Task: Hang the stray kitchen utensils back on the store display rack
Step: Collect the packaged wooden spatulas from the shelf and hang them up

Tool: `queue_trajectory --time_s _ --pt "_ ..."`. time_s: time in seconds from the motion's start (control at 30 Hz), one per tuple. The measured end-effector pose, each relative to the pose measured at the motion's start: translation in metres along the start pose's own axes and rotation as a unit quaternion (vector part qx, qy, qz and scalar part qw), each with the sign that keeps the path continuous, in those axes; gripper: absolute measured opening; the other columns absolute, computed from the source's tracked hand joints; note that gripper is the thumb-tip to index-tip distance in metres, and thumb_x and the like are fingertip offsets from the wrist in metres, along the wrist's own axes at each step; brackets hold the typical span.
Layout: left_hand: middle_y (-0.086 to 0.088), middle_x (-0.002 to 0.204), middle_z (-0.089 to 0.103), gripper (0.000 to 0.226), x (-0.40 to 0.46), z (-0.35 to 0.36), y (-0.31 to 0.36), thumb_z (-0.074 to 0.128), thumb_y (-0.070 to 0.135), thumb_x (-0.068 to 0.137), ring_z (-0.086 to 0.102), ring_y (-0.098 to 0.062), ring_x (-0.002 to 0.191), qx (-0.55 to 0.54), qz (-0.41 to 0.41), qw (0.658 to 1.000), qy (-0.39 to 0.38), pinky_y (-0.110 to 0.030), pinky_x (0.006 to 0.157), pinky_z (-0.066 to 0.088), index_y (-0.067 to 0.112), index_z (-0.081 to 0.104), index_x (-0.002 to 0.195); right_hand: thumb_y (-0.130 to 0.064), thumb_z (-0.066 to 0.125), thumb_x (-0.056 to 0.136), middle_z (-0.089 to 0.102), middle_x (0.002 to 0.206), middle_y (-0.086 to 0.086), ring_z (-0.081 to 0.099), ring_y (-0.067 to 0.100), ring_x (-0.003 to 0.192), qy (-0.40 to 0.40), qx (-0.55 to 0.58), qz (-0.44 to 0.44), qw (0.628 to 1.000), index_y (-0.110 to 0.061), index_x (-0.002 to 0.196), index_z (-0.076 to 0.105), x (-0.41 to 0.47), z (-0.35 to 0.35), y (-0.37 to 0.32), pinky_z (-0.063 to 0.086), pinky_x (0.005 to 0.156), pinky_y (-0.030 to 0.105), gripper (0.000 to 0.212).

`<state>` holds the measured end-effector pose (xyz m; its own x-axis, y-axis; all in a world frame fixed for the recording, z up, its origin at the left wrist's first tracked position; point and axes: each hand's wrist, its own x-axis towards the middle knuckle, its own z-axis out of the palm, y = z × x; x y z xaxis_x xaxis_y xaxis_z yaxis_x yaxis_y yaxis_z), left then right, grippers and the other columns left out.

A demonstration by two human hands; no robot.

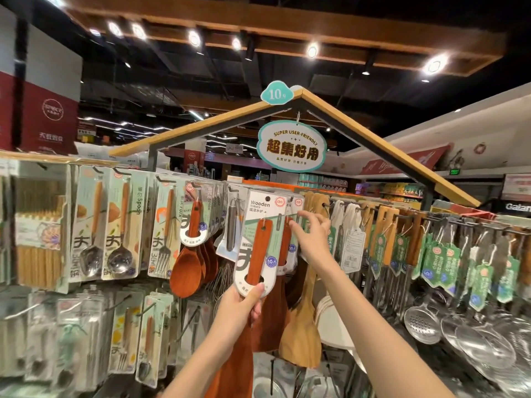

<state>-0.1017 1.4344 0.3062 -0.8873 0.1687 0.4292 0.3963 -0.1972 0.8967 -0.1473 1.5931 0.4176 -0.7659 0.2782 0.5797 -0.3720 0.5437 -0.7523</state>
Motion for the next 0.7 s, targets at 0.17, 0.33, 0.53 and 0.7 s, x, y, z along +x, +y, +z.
queue_trajectory --time_s 0.17,0.33,0.53,0.7 --pt "-0.001 0.049 0.050 0.027 0.005 0.027 -0.002 0.055 0.021 0.093 0.044 -0.009 0.045 -0.011 -0.004 1.000 -0.019 -0.018 0.048 0.038 0.011 0.052 0.068 -0.028 0.062 0.089 0.047 0.117 -0.016 0.059 -0.016 0.089 -0.061 0.128 -0.085 0.986 -0.033 0.135 0.030 -0.024 -0.012 -0.015 0.051 0.072 0.009 0.056" --pt "0.002 0.047 0.049 0.022 0.017 0.046 0.000 0.054 0.018 0.094 0.042 -0.007 0.042 -0.035 -0.030 0.998 -0.031 -0.021 0.048 0.036 0.014 0.053 0.072 -0.004 0.065 0.084 0.039 0.139 0.000 0.049 0.017 0.119 -0.031 0.101 -0.105 0.989 -0.034 0.133 0.026 -0.026 -0.013 -0.019 0.049 0.095 0.045 0.070" --pt "-0.004 0.059 0.053 0.010 0.029 0.050 -0.001 0.051 0.016 0.095 0.045 -0.009 0.046 -0.063 -0.081 0.995 -0.021 -0.019 0.046 0.039 0.008 0.054 0.100 -0.015 0.064 0.088 0.048 0.134 0.001 0.046 0.015 0.122 -0.018 0.007 -0.076 0.997 -0.023 0.129 0.048 -0.007 -0.005 -0.003 0.042 0.103 0.038 0.045" --pt "-0.005 0.097 0.064 0.035 0.033 0.041 -0.013 0.053 0.009 0.093 0.062 -0.014 0.081 0.003 -0.055 0.998 -0.011 -0.031 0.078 0.050 0.022 0.036 0.120 -0.015 0.061 0.090 0.037 0.117 -0.001 0.047 0.011 0.102 -0.005 0.007 -0.055 0.998 -0.030 0.133 0.046 0.003 0.006 0.008 0.051 0.089 0.027 0.048"
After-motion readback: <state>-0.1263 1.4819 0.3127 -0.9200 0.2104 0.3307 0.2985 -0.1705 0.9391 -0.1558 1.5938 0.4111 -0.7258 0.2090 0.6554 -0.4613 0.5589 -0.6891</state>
